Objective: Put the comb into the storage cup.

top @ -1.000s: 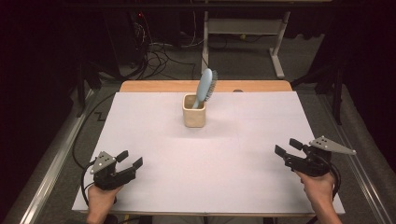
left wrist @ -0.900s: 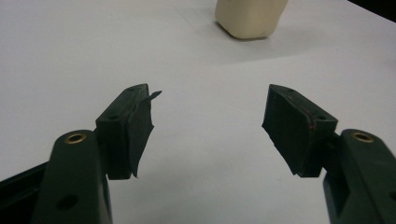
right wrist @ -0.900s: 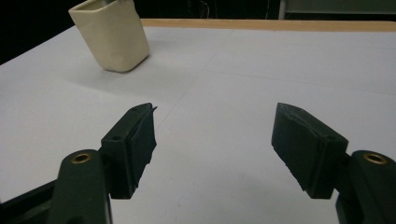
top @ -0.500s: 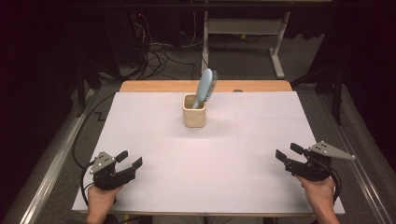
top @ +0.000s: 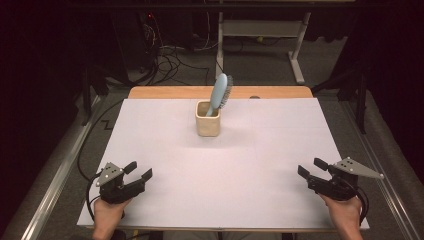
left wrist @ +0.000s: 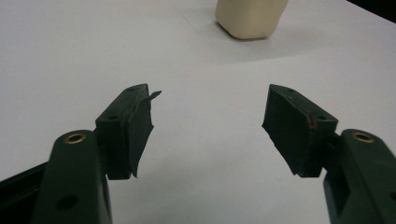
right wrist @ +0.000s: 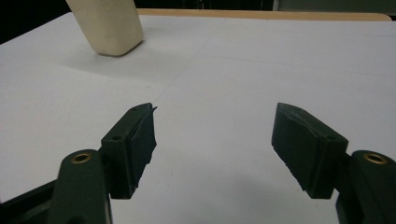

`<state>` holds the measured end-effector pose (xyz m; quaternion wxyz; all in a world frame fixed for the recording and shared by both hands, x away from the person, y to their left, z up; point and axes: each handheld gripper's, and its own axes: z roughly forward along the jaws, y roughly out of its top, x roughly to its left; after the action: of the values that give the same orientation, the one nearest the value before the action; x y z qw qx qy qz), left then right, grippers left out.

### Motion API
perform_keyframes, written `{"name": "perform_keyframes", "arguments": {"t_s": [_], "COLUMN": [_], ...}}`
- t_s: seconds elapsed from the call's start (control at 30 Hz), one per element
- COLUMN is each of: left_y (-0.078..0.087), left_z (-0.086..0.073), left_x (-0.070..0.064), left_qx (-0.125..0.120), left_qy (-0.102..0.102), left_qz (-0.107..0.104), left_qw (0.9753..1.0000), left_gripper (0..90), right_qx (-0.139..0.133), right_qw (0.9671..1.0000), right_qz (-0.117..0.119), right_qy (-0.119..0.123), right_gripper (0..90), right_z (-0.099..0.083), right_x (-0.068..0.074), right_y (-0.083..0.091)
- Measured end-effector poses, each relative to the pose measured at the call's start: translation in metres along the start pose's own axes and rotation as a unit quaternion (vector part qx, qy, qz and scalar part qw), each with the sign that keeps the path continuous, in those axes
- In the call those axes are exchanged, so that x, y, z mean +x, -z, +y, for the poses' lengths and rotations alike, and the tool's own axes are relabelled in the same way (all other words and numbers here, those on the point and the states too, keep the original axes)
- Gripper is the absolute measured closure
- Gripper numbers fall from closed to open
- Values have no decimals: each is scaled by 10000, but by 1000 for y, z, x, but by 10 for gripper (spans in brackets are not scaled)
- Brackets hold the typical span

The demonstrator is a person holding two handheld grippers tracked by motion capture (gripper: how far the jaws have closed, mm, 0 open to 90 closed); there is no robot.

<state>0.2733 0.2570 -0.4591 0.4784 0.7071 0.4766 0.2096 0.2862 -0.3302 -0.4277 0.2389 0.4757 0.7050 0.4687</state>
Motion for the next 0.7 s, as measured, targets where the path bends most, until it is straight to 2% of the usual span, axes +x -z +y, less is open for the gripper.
{"name": "perform_keyframes", "arguments": {"t_s": [0.7], "left_y": [-1], "left_z": [0], "left_x": [-1], "left_qx": [13], "left_qy": [-40], "left_qz": [-6], "left_qw": [10000], "left_gripper": [333], "right_qx": [-18], "right_qw": [10000], "right_qz": [-87], "right_qy": [5], "right_gripper": [303], "right_z": [-17], "right_x": [0], "right_y": [6]}}
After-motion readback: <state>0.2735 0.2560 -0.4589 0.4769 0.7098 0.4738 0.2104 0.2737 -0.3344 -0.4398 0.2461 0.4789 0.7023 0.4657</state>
